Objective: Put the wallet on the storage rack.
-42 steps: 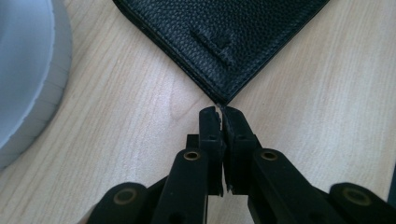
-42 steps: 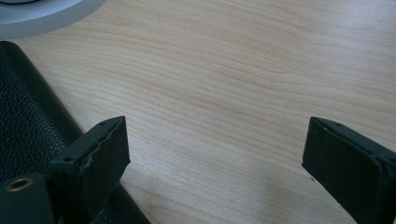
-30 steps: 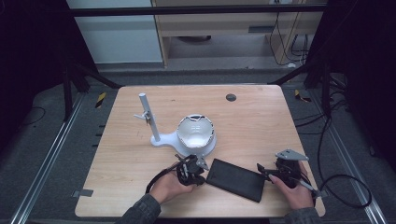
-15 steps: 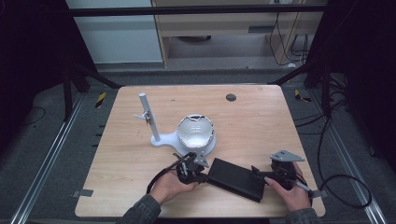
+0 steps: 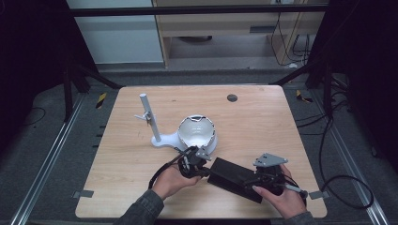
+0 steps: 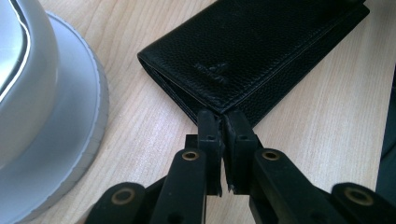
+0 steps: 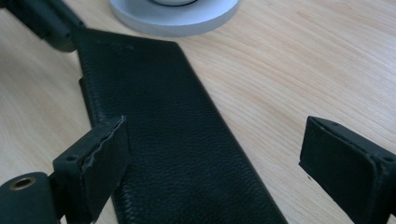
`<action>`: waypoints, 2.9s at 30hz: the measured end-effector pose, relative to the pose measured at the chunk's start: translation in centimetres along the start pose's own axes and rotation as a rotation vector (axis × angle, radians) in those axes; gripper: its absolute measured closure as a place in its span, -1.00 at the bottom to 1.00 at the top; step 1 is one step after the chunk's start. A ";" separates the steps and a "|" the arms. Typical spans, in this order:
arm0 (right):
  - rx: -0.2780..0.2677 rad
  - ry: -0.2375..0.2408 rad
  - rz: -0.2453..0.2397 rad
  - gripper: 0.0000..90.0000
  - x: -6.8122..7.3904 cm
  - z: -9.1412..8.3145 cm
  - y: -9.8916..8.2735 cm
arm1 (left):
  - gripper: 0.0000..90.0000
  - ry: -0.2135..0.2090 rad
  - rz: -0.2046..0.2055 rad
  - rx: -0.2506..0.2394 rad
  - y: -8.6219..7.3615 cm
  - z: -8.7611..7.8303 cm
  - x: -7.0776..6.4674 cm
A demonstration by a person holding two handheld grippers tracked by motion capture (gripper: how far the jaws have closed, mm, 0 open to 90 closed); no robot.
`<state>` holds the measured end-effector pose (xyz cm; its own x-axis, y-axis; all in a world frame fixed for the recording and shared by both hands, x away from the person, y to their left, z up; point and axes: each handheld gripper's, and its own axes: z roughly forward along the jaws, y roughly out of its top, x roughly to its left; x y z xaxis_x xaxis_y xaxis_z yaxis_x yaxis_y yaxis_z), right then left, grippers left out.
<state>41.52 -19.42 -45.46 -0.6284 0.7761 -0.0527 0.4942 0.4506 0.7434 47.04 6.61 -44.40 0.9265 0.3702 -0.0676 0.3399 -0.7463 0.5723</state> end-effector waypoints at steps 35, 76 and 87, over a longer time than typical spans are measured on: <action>0.252 -0.035 -0.261 -0.25 3.7 2.9 1.9 | 0.91 0.014 -0.029 -0.006 2.7 -1.3 1.0; 0.003 -0.076 -0.333 0.87 0.8 -2.8 4.6 | -0.50 0.070 -0.023 -0.102 1.1 -4.1 1.3; -0.110 -0.049 -0.317 0.87 1.0 -3.6 5.0 | -0.56 0.051 -0.001 -0.116 1.2 -3.7 1.3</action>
<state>41.20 -17.99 -39.38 -0.7094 0.6266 -0.3227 0.2096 0.6246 0.7523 48.03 8.25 -40.77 0.9157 0.4009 -0.0285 0.3174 -0.6780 0.6630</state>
